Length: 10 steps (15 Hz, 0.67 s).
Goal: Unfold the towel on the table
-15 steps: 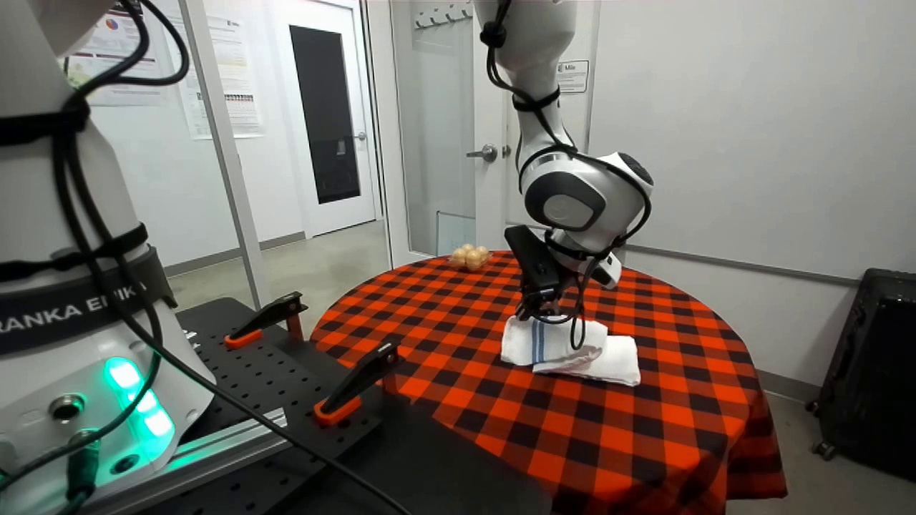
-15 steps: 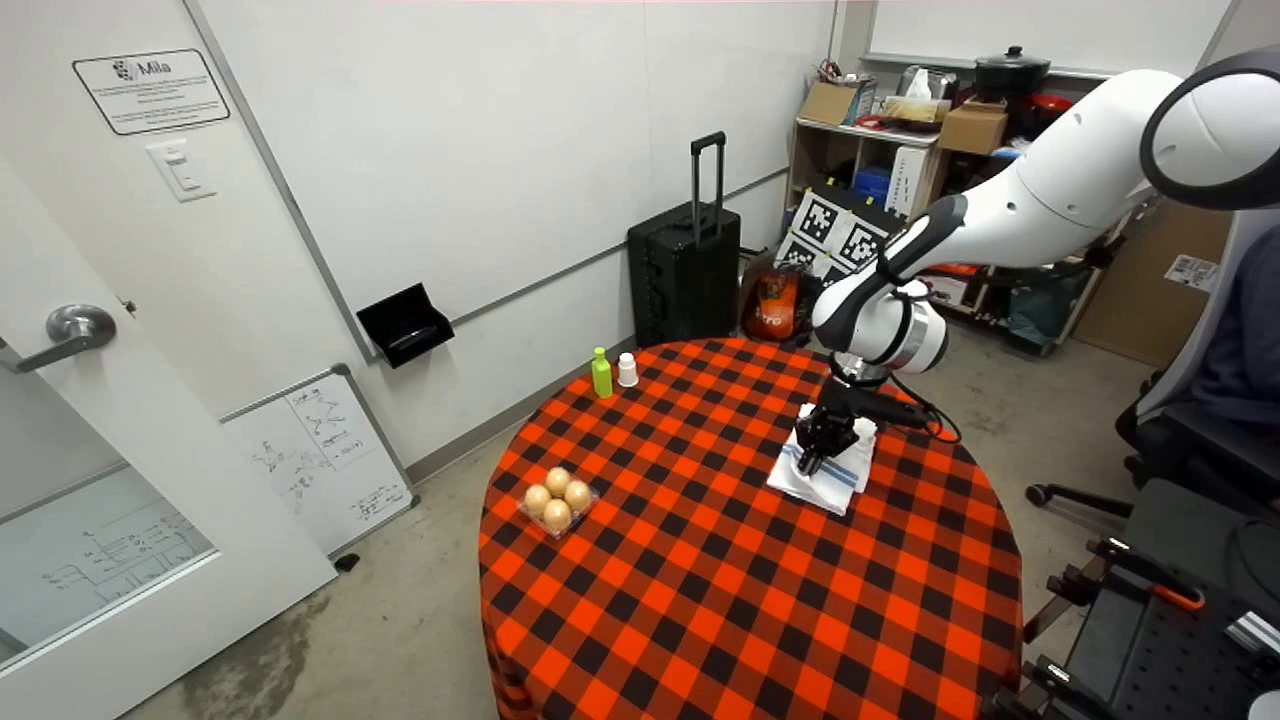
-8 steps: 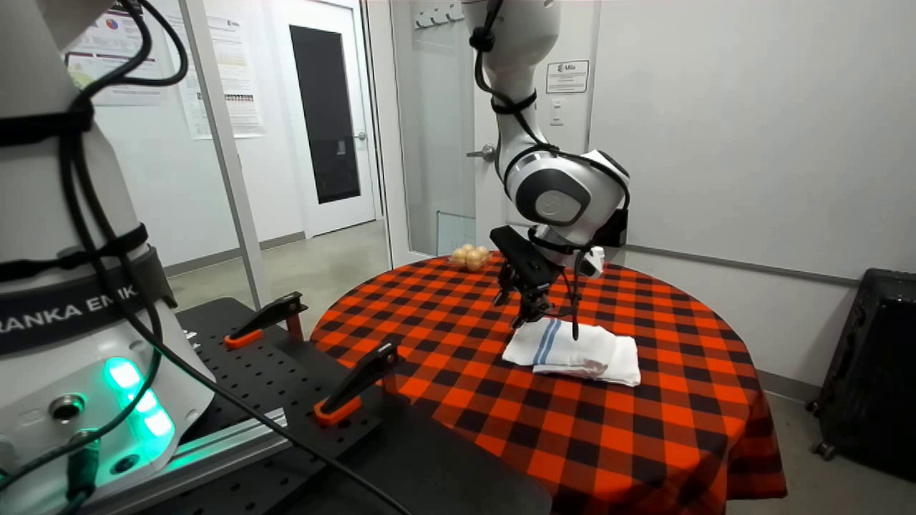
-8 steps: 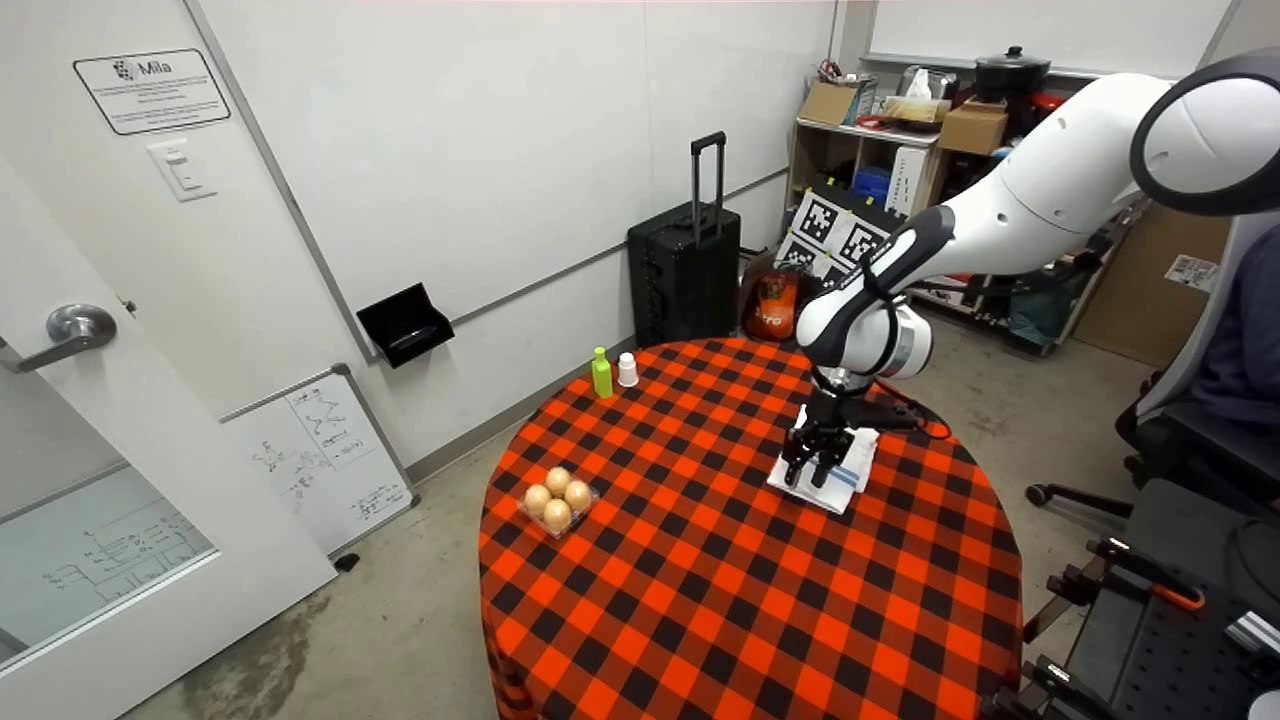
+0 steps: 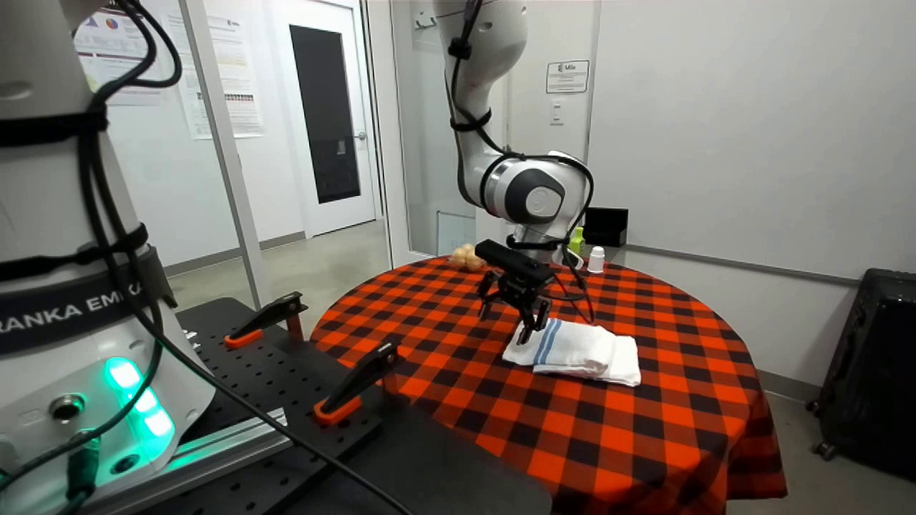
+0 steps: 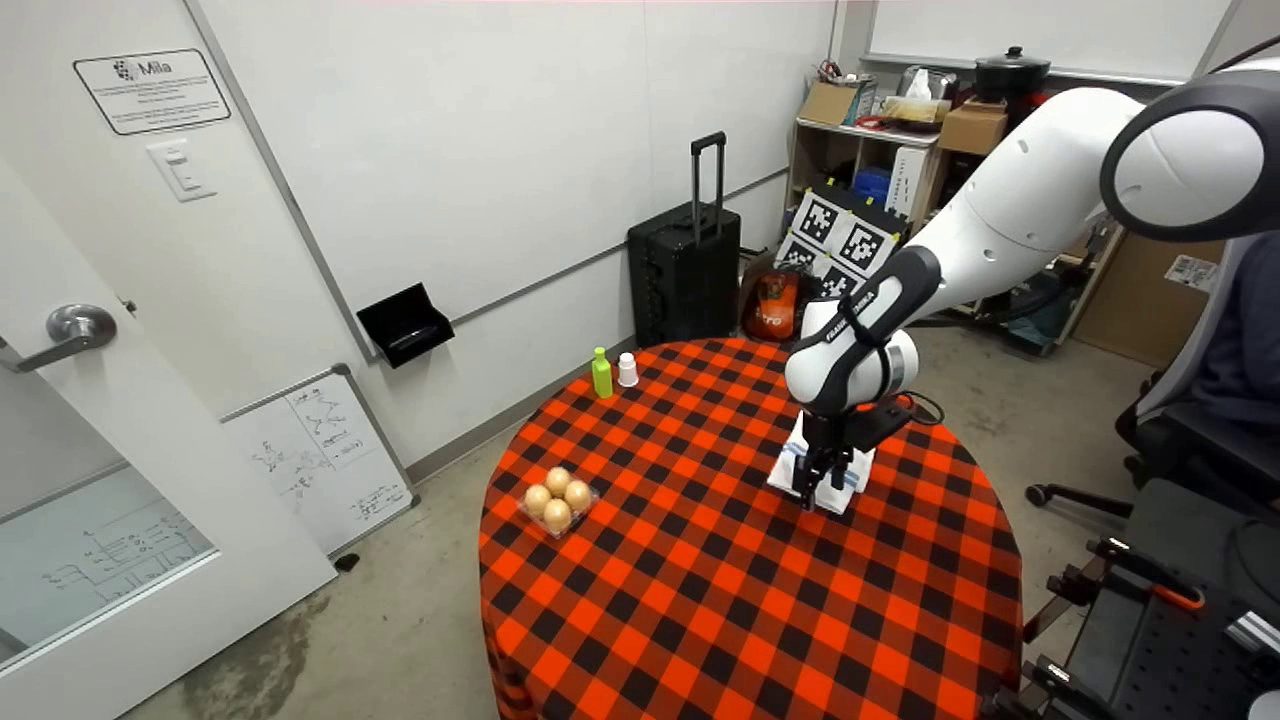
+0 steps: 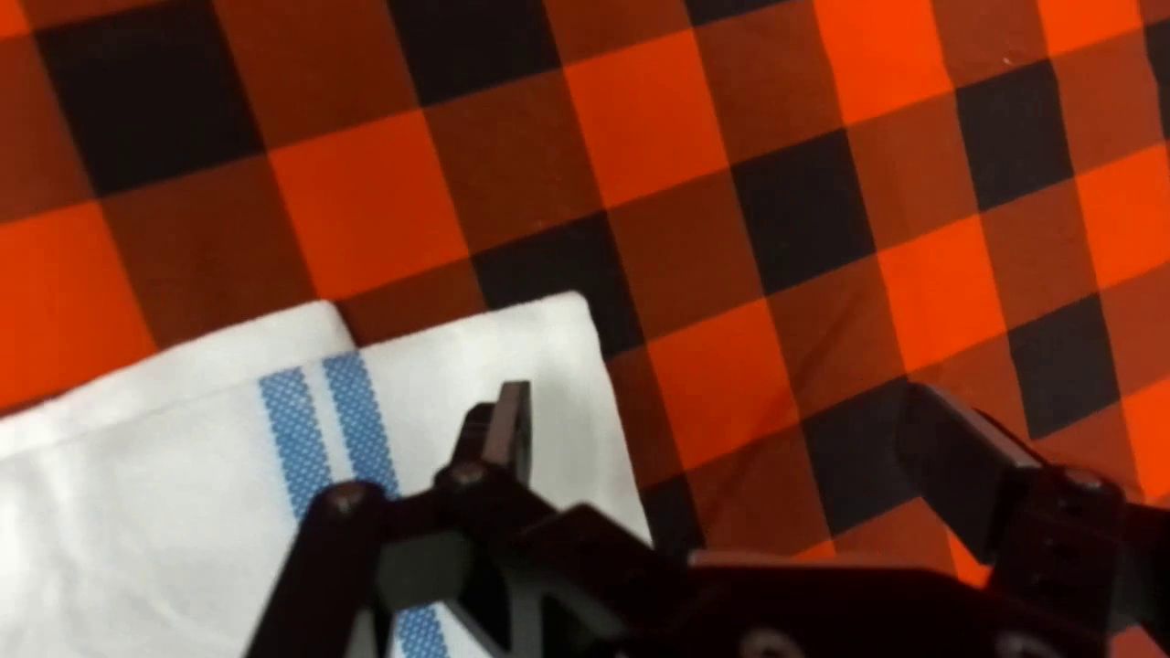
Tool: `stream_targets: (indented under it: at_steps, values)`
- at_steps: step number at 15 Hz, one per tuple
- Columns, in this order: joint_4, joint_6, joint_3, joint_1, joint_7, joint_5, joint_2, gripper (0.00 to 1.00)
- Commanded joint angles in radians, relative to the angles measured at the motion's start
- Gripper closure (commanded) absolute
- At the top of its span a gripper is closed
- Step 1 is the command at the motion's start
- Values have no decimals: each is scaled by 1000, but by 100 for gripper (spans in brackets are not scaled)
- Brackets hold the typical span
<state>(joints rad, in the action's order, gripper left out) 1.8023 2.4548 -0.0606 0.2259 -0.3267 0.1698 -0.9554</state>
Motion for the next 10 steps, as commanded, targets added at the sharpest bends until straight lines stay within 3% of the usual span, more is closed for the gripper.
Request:
stream_targets:
  at_steps: [1,10]
  values:
    - [49,83,77,-122,88,-129,17,0]
    - [91,338,245,-303,339,-264,3,0]
